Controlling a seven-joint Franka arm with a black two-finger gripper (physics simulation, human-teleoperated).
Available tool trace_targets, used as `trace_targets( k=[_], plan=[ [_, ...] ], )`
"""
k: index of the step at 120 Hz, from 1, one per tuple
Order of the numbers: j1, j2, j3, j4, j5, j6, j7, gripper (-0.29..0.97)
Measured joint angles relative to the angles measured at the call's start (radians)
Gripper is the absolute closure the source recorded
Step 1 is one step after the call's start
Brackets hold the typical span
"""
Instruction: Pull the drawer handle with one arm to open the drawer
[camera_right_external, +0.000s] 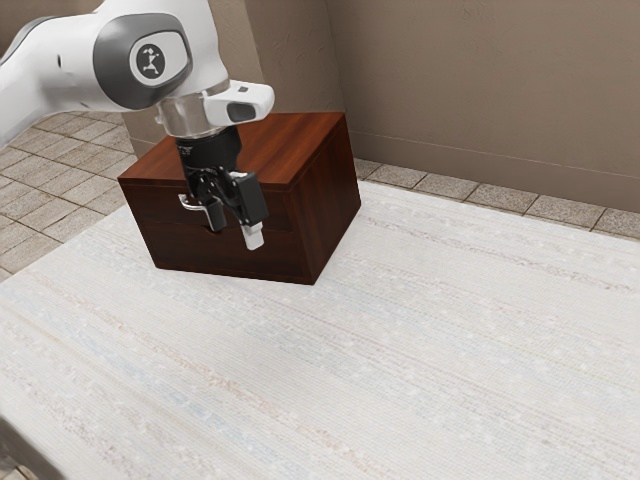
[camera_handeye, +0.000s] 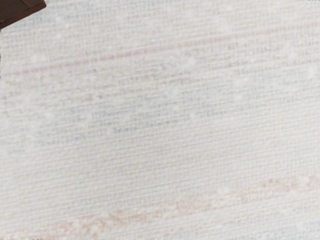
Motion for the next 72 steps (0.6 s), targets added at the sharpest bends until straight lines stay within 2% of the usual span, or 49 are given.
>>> trace_targets(
  k=[27, 41, 56, 63, 72],
  plan=[
    [0.002, -0.001, 0.007, 0.003, -0.003, -0.009, -0.045, 0.0],
    [0.006, -0.049, 0.028, 0.144, -0.002, -0.072, -0.067, 0.0],
    [0.014, -0.053, 0.036, 0.175, 0.0, -0.122, -0.087, 0.0],
    [0.007, -0.047, 0.035, 0.139, 0.003, -0.113, -0.095, 0.0],
    [-0.003, -0.046, 0.033, -0.015, 0.008, -0.059, -0.104, 0.0]
  ],
)
